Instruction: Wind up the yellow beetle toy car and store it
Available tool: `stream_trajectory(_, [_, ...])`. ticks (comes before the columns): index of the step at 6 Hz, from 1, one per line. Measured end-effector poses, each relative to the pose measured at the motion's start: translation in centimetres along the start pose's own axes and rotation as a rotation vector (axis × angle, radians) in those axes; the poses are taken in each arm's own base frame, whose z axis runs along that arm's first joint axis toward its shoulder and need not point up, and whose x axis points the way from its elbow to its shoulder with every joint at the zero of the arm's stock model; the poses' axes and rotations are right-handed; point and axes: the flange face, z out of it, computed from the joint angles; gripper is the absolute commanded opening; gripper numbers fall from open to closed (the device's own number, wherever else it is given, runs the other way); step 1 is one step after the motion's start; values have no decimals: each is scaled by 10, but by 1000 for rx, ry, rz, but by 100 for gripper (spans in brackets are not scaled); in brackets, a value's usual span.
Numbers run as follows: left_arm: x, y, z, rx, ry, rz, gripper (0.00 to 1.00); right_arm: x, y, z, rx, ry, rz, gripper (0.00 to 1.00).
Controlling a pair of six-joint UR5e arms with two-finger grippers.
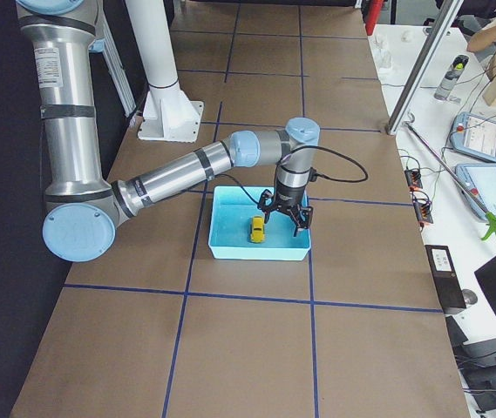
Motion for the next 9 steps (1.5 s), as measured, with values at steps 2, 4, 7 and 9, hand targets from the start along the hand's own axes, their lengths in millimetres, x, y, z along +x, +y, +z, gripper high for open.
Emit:
stream_trajectory(2, [0,-1,0,1,0,1,100,35,105,6,53,-54,269,100])
stream_trajectory(4, [1,-1,-1,1,0,0,100,29,163,14,120,-126,561,100])
stream_trajectory(7, [2,-1,-2,3,-1,1,100,29,166,11,150,-194,1272,100])
stream_trajectory(9, [1,-1,-1,2,-2,2,100,47,177,42,229,-162,1324,100])
